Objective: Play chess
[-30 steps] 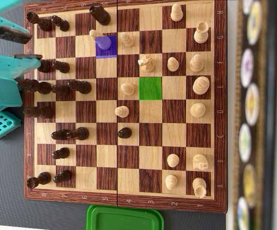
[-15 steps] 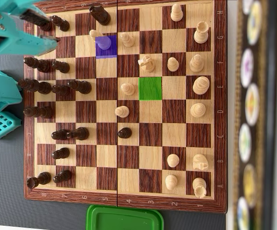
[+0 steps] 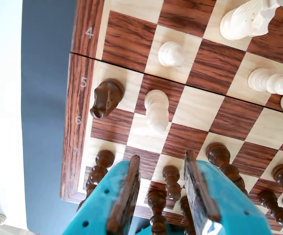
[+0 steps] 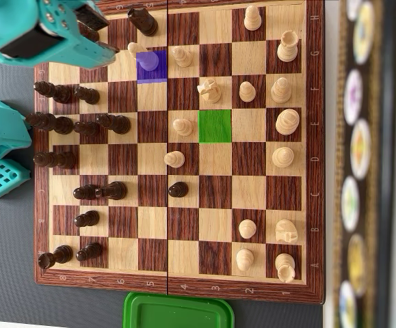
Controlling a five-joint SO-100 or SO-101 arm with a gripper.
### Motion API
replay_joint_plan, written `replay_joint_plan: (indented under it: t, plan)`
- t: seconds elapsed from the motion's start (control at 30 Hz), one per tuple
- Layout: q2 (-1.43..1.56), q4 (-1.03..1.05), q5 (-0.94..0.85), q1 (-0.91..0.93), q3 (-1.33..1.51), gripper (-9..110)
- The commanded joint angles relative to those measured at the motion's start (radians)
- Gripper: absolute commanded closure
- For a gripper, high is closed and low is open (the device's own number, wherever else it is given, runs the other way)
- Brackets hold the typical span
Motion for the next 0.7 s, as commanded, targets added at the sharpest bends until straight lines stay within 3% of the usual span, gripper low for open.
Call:
replay_joint_plan:
  t: [0.0,0.67]
  plan:
    - [-0.041,-0.006,0.003,0.038,-0.066,88]
    - [-0.084,-0.009,0.011,0.035,-0.066,87]
